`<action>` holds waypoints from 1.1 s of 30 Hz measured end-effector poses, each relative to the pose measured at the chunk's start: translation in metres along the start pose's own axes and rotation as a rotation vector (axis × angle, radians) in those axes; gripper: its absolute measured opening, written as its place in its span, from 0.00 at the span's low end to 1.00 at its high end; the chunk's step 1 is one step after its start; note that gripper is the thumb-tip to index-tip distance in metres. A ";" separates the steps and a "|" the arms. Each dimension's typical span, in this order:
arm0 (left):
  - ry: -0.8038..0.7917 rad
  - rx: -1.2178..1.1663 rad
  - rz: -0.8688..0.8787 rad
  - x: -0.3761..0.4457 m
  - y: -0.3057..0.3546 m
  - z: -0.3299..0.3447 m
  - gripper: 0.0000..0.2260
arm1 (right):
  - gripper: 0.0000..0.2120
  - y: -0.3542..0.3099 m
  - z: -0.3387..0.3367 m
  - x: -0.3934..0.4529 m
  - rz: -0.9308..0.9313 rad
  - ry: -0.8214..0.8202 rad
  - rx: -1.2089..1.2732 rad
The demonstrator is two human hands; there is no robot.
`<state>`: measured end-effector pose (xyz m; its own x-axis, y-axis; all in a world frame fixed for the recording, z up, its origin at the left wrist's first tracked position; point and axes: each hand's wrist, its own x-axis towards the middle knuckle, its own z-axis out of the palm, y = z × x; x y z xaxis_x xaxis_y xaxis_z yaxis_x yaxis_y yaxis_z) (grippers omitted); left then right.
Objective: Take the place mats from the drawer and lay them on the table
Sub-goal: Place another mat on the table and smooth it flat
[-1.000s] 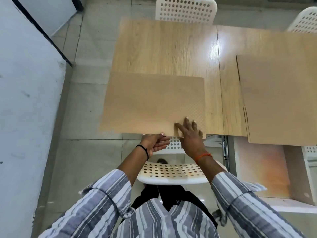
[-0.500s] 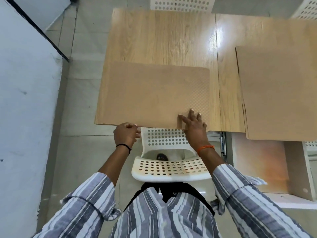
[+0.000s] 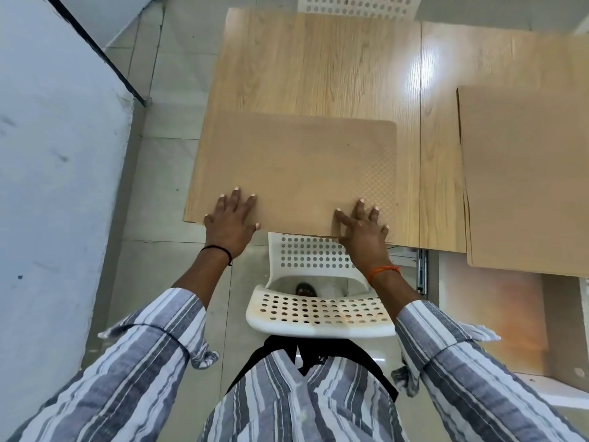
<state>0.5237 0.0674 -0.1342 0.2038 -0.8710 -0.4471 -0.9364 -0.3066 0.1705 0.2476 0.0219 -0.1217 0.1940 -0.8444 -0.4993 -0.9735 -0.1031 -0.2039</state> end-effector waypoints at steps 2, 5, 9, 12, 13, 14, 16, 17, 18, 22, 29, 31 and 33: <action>-0.031 0.004 -0.015 0.005 -0.001 -0.006 0.30 | 0.31 -0.005 0.001 0.001 -0.002 -0.006 0.016; -0.071 -0.009 -0.028 0.012 -0.002 -0.012 0.32 | 0.33 -0.012 0.004 0.002 0.004 -0.007 0.027; -0.094 -0.050 -0.052 0.018 -0.004 -0.016 0.33 | 0.33 -0.019 0.010 0.000 -0.006 0.020 0.023; -0.113 -0.126 -0.105 0.024 -0.003 -0.022 0.38 | 0.34 -0.021 0.011 0.002 -0.006 0.003 0.017; -0.122 -0.142 -0.123 0.026 -0.003 -0.024 0.40 | 0.35 -0.021 0.010 0.004 -0.005 -0.010 0.015; -0.131 -0.147 -0.137 0.028 -0.003 -0.025 0.42 | 0.35 -0.021 0.009 0.006 -0.004 -0.025 0.012; -0.149 -0.139 -0.151 0.031 -0.002 -0.027 0.44 | 0.36 -0.021 0.005 0.010 -0.006 -0.055 0.006; -0.160 -0.134 -0.156 0.032 -0.002 -0.027 0.44 | 0.36 -0.021 0.004 0.011 -0.007 -0.069 0.005; -0.169 -0.128 -0.161 0.034 -0.002 -0.027 0.45 | 0.37 -0.021 0.003 0.012 -0.013 -0.079 0.004; -0.201 -0.111 -0.161 0.038 -0.007 -0.029 0.46 | 0.33 -0.023 0.001 0.011 -0.020 -0.088 0.015; -0.218 -0.085 -0.135 0.035 -0.013 -0.039 0.45 | 0.31 -0.030 0.006 0.007 0.007 -0.022 0.006; -0.243 -0.069 -0.128 0.037 -0.017 -0.042 0.45 | 0.31 -0.032 0.006 0.005 0.015 -0.022 0.018; -0.269 -0.049 -0.117 0.040 -0.019 -0.046 0.45 | 0.31 -0.034 0.006 0.005 0.022 -0.026 0.023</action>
<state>0.5627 0.0209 -0.1154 0.2198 -0.6976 -0.6819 -0.8948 -0.4227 0.1439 0.2828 0.0242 -0.1218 0.1763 -0.8322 -0.5256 -0.9746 -0.0727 -0.2118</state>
